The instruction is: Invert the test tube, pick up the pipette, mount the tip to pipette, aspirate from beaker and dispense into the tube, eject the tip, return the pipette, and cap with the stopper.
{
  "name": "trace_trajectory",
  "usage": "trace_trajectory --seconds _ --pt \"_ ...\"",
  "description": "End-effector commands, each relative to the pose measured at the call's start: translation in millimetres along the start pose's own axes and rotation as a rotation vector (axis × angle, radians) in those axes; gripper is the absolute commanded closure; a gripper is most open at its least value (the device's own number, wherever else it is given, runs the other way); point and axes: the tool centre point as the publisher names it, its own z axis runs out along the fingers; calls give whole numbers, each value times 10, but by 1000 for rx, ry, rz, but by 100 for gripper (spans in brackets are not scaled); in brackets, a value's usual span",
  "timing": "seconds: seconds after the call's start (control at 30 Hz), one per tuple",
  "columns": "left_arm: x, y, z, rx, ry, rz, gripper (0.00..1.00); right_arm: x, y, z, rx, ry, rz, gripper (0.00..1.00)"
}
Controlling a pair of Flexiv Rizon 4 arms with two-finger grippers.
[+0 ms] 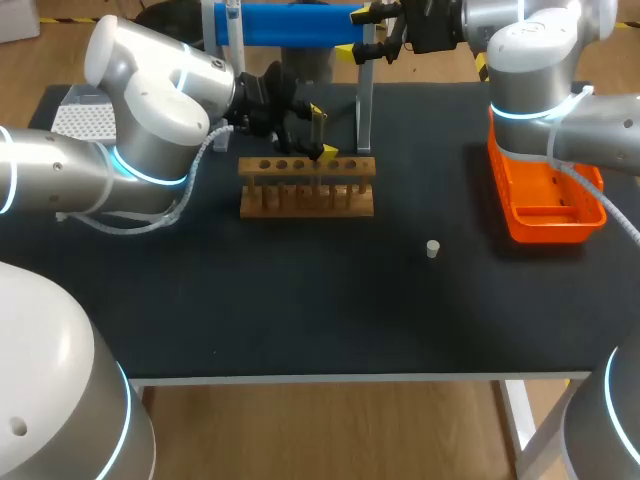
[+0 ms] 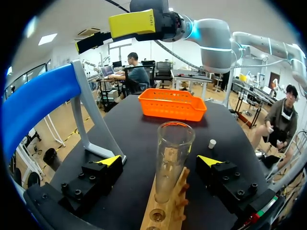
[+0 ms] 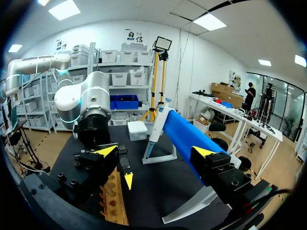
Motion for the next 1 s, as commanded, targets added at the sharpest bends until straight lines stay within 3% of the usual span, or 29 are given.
trace_trajectory --seconds 0.03,0.43,0.77,1.0 --pt "-13 0 -3 -1 4 0 0 -4 4 -3 3 2 0 0" --pt "-13 0 -3 -1 4 0 0 3 18 -30 1 8 -2 0" --pt "-13 0 -3 -1 4 0 0 179 -94 -641 66 -39 -57 0" --pt "-13 0 -3 -1 4 0 0 404 -361 -1224 101 -80 -30 0"
